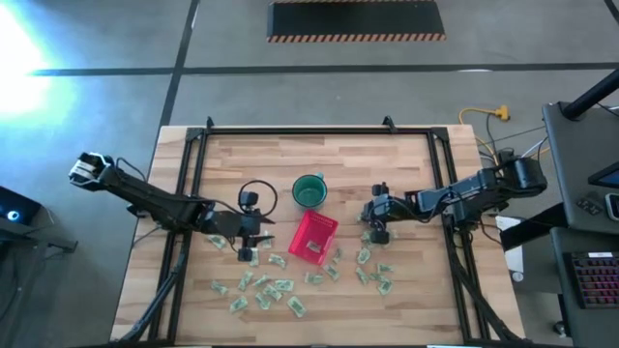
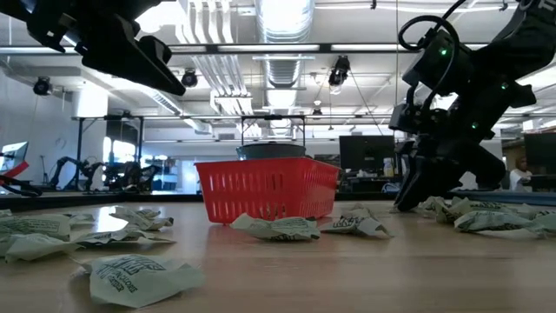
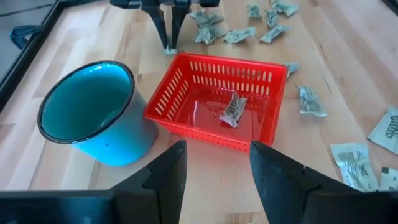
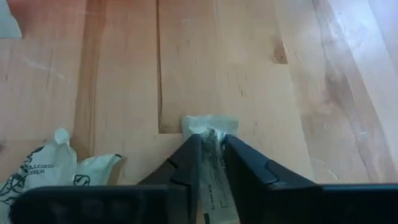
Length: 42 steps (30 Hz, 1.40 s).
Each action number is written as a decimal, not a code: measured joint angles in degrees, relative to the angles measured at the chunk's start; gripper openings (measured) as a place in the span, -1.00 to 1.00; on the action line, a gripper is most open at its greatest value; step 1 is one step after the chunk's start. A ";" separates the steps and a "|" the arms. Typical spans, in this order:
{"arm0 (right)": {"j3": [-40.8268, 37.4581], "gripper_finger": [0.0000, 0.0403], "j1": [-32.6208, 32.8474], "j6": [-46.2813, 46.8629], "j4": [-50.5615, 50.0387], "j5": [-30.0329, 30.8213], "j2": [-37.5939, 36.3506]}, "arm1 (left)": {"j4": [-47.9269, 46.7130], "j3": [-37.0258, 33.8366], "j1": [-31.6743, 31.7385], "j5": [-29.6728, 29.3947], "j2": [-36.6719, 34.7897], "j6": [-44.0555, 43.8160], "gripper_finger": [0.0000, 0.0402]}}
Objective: Pick and place items into bin
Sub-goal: Put the light green stevia packet into the red bin
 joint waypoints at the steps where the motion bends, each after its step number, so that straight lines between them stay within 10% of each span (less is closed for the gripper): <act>1: -0.01 -0.80 0.00 0.00 -0.01 -0.14 0.00 | -0.05 0.00 0.00 0.00 0.00 0.00 -0.20; 28: 7.44 -0.96 5.50 -8.01 5.40 0.44 -9.61 | 0.04 -0.46 0.00 -0.44 0.02 0.04 -0.20; 42: 15.55 -0.96 6.32 -14.12 15.09 -6.02 8.28 | -0.03 -0.98 0.00 -0.42 0.02 -0.83 -0.20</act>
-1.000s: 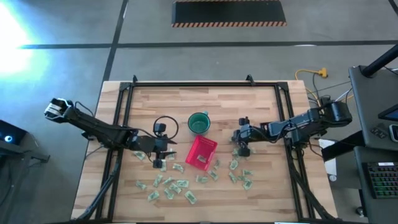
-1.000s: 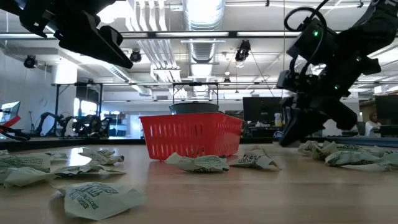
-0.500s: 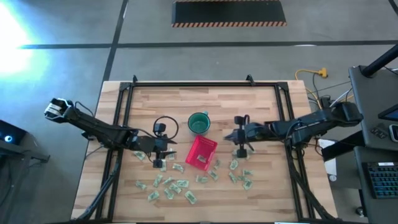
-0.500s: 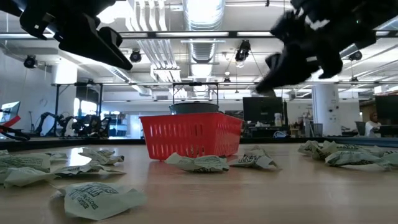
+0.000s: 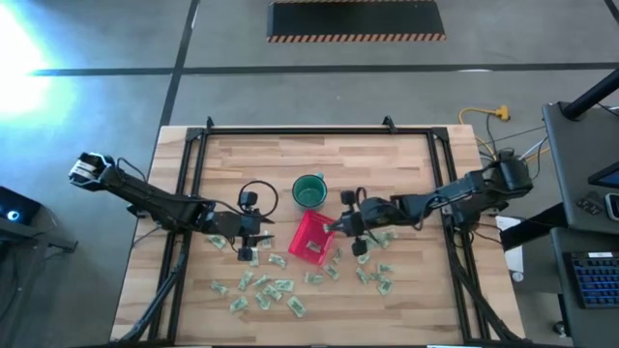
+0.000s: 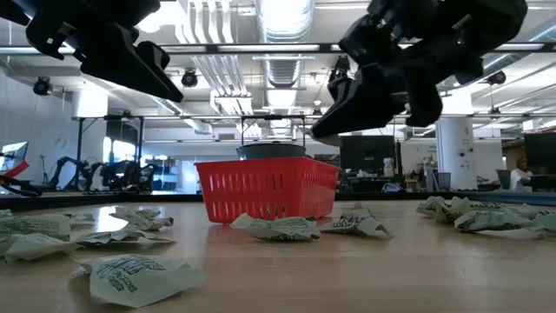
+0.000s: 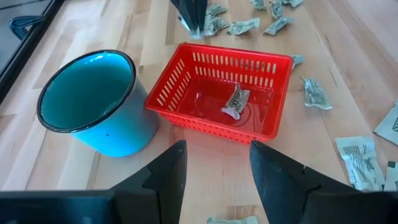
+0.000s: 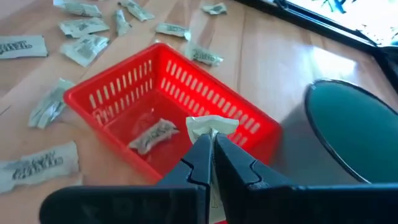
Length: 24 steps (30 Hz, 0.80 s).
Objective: Pick and place items into bin
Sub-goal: Put the light green stevia packet into the red bin
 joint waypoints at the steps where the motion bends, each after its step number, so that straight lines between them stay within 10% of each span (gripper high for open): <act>1: 0.82 -0.96 0.00 -0.03 0.03 -0.04 0.97 | 0.04 -0.08 0.01 0.00 -0.01 0.00 -0.20; 24: 4.97 -0.52 0.00 -0.09 0.16 -0.04 5.08 | 0.05 -1.62 0.02 0.07 -0.02 -3.02 -0.20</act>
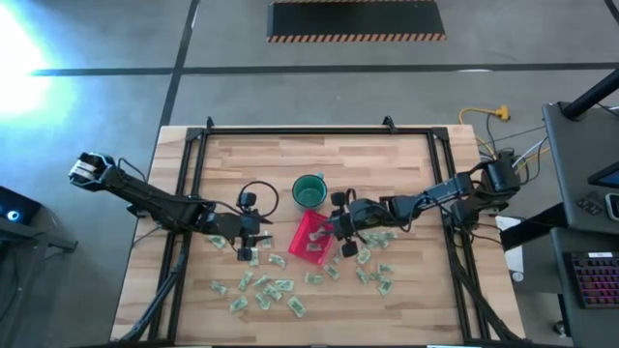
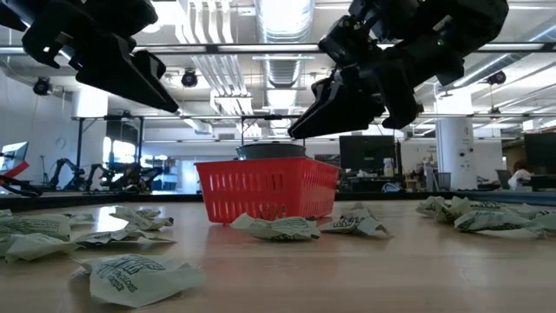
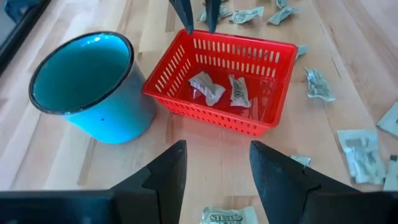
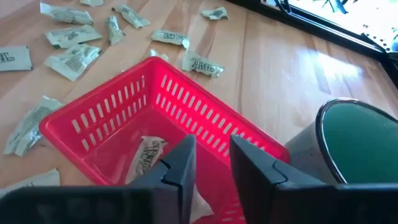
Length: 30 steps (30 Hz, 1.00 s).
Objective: Pick and place items into bin
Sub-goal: Put the light green stevia packet into the red bin
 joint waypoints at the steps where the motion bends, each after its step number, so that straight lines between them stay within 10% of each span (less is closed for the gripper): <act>1: 0.04 -0.48 -0.02 -0.22 0.01 0.00 0.00 | 0.00 0.00 -0.01 -0.02 0.00 -0.69 -0.20; 30: -0.05 -0.39 1.11 -3.06 -8.82 -4.09 -7.53 | -30.96 1.33 -7.07 9.38 1.85 -37.60 -0.20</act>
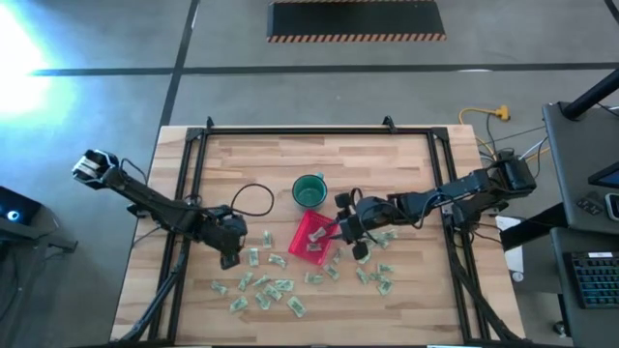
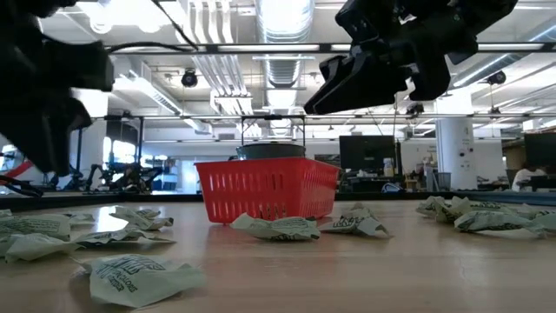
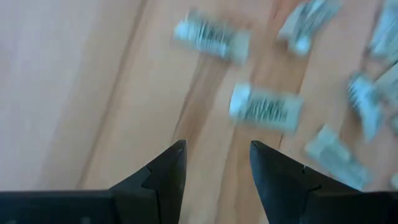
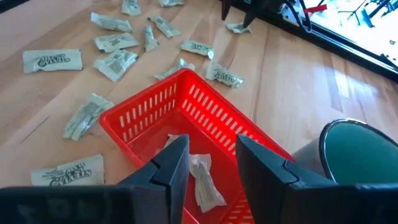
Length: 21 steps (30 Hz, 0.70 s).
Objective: Pick and place items into bin
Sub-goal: Put the light green stevia packet into the red bin
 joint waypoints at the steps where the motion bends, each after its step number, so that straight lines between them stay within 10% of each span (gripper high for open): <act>1: 0.00 -0.38 0.00 0.03 -0.14 0.00 0.01 | -1.59 0.12 -0.40 0.85 0.26 -1.67 -0.20; 21: -0.08 -0.44 0.00 0.75 -1.02 -0.36 0.01 | -13.63 1.76 -3.38 4.17 9.55 -6.00 -0.20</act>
